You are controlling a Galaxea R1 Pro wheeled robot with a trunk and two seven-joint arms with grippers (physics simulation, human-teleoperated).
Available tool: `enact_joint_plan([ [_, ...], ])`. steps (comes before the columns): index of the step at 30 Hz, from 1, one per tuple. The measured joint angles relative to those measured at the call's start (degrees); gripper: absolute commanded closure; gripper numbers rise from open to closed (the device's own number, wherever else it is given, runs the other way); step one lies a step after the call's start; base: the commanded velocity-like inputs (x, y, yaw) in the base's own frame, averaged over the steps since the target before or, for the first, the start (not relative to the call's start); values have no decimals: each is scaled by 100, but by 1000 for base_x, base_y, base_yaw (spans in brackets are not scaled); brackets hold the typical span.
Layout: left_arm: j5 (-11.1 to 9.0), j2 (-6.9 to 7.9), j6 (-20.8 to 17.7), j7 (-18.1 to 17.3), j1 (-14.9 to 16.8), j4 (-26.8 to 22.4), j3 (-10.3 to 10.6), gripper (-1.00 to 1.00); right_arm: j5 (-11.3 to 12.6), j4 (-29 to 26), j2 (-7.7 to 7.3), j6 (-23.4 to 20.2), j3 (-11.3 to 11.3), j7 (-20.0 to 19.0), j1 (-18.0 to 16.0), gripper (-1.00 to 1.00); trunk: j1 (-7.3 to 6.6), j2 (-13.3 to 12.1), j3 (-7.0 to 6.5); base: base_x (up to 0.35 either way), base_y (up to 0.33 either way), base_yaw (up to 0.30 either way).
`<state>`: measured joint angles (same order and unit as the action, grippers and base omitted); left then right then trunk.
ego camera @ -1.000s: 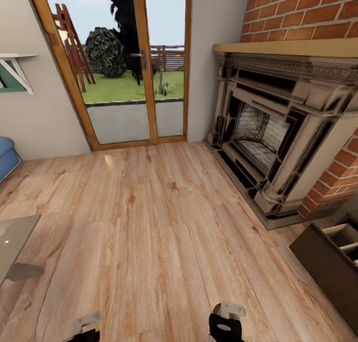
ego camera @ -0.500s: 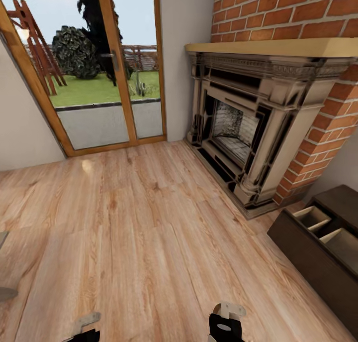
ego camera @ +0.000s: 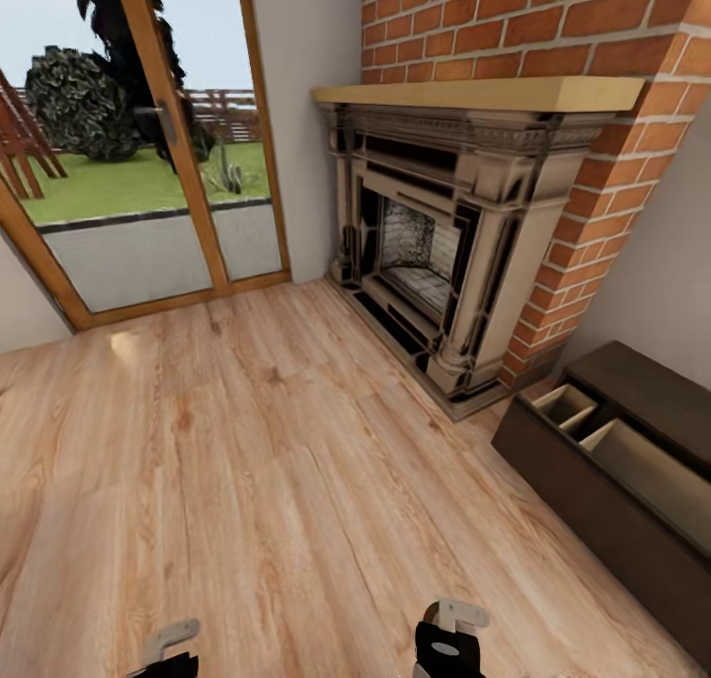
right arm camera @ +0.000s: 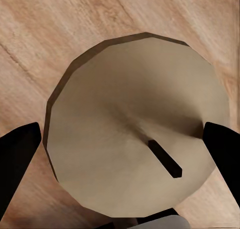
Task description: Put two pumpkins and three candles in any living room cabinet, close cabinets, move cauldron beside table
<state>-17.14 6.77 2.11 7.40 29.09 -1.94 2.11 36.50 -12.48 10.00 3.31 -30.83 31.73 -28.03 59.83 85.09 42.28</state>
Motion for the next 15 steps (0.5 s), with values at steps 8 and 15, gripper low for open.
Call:
enact_joint_plan([
  [8, 0, 0, 0, -1, 0, 0, 0, -100, 33, 1, 0, 0, 12, 0, 0, 100, 0, 0, 0, 0, 0, -280],
  [15, 0, 0, 0, 0, 0, 0, 0, -100, 39, 6, 0, 0, 20, 0, 0, 100, 0, 0, 0, 0, 0, -280],
])
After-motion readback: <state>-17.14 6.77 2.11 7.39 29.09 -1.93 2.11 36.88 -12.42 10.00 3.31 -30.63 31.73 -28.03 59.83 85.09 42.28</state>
